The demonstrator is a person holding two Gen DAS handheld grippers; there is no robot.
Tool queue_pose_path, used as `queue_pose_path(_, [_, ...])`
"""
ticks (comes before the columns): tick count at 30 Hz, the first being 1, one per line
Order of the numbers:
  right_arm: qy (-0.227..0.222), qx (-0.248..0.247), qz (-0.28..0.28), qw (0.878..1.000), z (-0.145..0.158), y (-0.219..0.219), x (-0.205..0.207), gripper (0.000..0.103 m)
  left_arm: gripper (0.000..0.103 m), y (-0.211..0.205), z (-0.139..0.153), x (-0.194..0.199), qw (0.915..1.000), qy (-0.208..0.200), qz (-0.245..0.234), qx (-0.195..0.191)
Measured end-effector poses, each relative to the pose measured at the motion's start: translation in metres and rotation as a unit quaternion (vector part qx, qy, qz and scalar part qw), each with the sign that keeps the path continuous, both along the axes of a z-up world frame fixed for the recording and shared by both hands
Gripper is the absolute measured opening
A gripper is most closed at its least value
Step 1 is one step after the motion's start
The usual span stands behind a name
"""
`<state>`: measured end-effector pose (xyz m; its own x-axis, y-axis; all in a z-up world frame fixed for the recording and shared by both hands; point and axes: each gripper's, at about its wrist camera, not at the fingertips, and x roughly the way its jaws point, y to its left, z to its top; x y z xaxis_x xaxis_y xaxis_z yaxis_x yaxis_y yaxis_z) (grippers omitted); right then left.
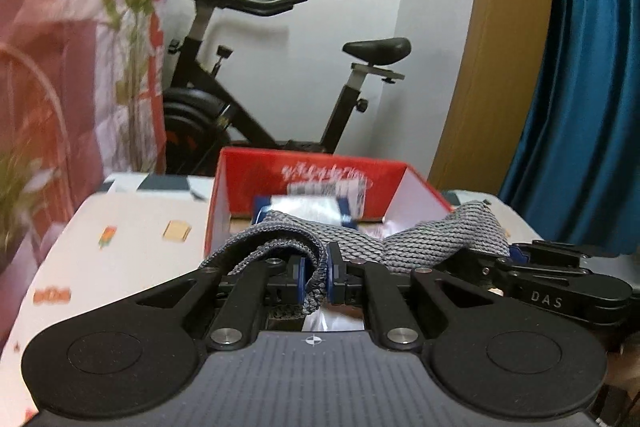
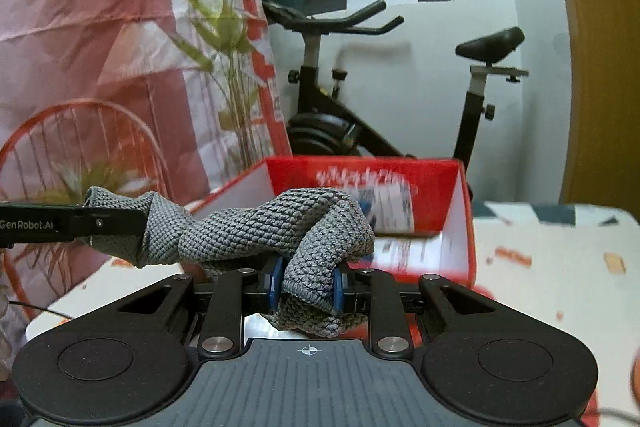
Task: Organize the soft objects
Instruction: 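Lift the grey cloth with the right tool over the red box, then lower the grey cloth into the box and open the right tool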
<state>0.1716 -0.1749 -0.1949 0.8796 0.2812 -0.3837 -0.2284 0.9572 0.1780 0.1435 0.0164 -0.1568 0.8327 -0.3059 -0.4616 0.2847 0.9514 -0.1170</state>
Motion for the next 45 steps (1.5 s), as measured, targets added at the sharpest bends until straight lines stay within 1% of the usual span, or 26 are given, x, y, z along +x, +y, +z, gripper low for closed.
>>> queue_pose_path(4, [0.002, -0.013, -0.007, 1.000, 0.018, -0.009, 0.032, 0.022, 0.011, -0.007, 0.014, 0.030, 0.9999, -0.006, -0.009, -0.001])
queue_pose_path(6, [0.005, -0.028, -0.014, 1.000, 0.023, -0.013, 0.051, 0.022, 0.011, -0.012, 0.017, 0.052, 0.9999, 0.000, -0.016, 0.001])
queue_pose_path(8, [0.014, -0.043, -0.018, 0.999, 0.023, -0.015, 0.069, 0.022, 0.011, -0.016, 0.014, 0.072, 0.9996, 0.016, -0.023, 0.002])
queue_pose_path(10, [0.028, -0.054, -0.021, 0.998, 0.020, -0.017, 0.085, 0.022, 0.011, -0.020, 0.008, 0.092, 0.9988, 0.041, -0.028, 0.001])
queue_pose_path(13, [0.062, -0.065, -0.021, 0.996, 0.010, -0.020, 0.107, 0.022, 0.011, -0.026, -0.007, 0.117, 0.9962, 0.081, -0.033, 0.006])
queue_pose_path(16, [0.094, -0.074, -0.014, 0.993, -0.002, -0.018, 0.121, 0.022, 0.011, -0.027, -0.023, 0.135, 0.9921, 0.120, -0.035, 0.017])
queue_pose_path(18, [0.112, -0.077, -0.007, 0.991, -0.007, -0.016, 0.127, 0.022, 0.012, -0.027, -0.032, 0.141, 0.9902, 0.133, -0.034, 0.026])
queue_pose_path(21, [0.131, -0.083, -0.002, 0.988, -0.014, -0.014, 0.135, 0.022, 0.013, -0.026, -0.037, 0.142, 0.9897, 0.126, -0.034, 0.059])
queue_pose_path(22, [0.136, -0.087, -0.001, 0.987, -0.016, -0.014, 0.136, 0.022, 0.016, -0.024, -0.037, 0.143, 0.9895, 0.124, -0.036, 0.065])
queue_pose_path(24, [0.147, -0.093, 0.000, 0.985, -0.018, -0.014, 0.139, 0.022, 0.024, -0.021, -0.036, 0.143, 0.9898, 0.120, -0.036, 0.067])
queue_pose_path(26, [0.157, -0.099, 0.001, 0.983, -0.019, -0.014, 0.141, 0.022, 0.027, -0.019, -0.033, 0.143, 0.9907, 0.114, -0.036, 0.066])
queue_pose_path(29, [0.169, -0.115, 0.004, 0.979, -0.019, -0.012, 0.145, 0.022, 0.029, -0.016, -0.027, 0.143, 0.9925, 0.099, -0.028, 0.065])
queue_pose_path(34, [0.188, -0.143, 0.012, 0.972, -0.017, -0.005, 0.150, 0.022, 0.029, -0.014, -0.018, 0.144, 0.9950, 0.083, -0.018, 0.054])
queue_pose_path(38, [0.201, -0.132, 0.022, 0.970, -0.017, -0.001, 0.156, 0.022, 0.029, -0.014, -0.021, 0.144, 0.9949, 0.084, -0.016, 0.052])
queue_pose_path(45, [0.220, -0.125, 0.029, 0.967, -0.029, 0.014, 0.167, 0.021, 0.029, -0.014, -0.027, 0.142, 0.9944, 0.092, -0.009, 0.051])
